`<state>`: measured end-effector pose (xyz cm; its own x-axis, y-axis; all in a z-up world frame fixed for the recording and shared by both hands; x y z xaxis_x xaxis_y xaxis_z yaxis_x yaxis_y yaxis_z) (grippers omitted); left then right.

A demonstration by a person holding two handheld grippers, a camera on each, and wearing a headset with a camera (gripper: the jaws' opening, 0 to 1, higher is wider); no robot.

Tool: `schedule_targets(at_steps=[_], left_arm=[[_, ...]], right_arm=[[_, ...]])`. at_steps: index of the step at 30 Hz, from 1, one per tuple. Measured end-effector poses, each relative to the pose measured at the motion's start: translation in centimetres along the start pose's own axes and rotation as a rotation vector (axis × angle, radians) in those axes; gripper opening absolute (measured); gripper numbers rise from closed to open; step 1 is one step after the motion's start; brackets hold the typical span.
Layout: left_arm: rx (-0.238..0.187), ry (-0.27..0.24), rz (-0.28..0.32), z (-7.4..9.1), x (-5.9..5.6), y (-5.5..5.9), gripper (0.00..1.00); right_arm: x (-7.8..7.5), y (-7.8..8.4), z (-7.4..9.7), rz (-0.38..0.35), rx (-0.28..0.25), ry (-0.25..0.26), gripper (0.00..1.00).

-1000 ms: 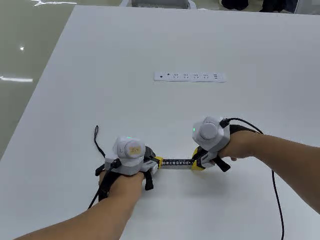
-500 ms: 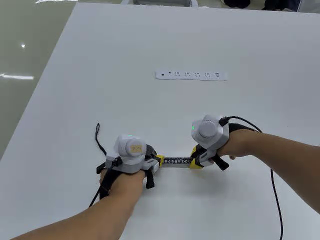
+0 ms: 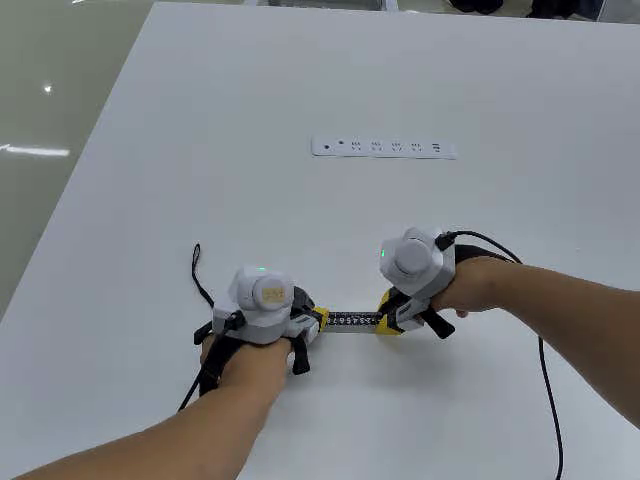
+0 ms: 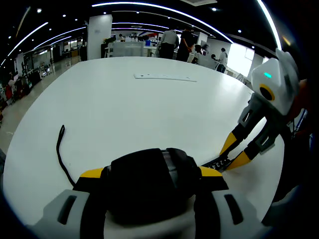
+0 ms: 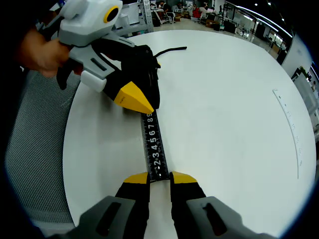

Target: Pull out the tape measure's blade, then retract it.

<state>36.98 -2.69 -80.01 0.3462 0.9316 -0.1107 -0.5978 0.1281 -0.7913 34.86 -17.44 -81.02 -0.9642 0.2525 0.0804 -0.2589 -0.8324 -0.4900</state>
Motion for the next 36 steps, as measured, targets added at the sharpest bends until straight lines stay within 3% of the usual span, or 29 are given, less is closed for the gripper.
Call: schedule_targets(at_steps=[36], left_arm=[[-0.002,0.003,0.001,-0.1,0.0,0.0,0.69]], right_arm=[[0.2,-1.1,-0.8,0.012,-0.002,-0.001,0.15]])
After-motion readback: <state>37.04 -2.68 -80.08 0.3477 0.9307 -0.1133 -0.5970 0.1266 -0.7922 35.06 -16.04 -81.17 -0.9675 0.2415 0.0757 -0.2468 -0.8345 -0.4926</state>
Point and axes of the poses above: the centre of the closed fingertips' face, and the gripper's own axes: z roughly backward along the fingers, x roughly to its left, y roughly out of its underside, the point moved 3 cm from there along z, roughly backward along the fingers, and after that the axes turned 5 degrees about -x, right-handed, at the moved point
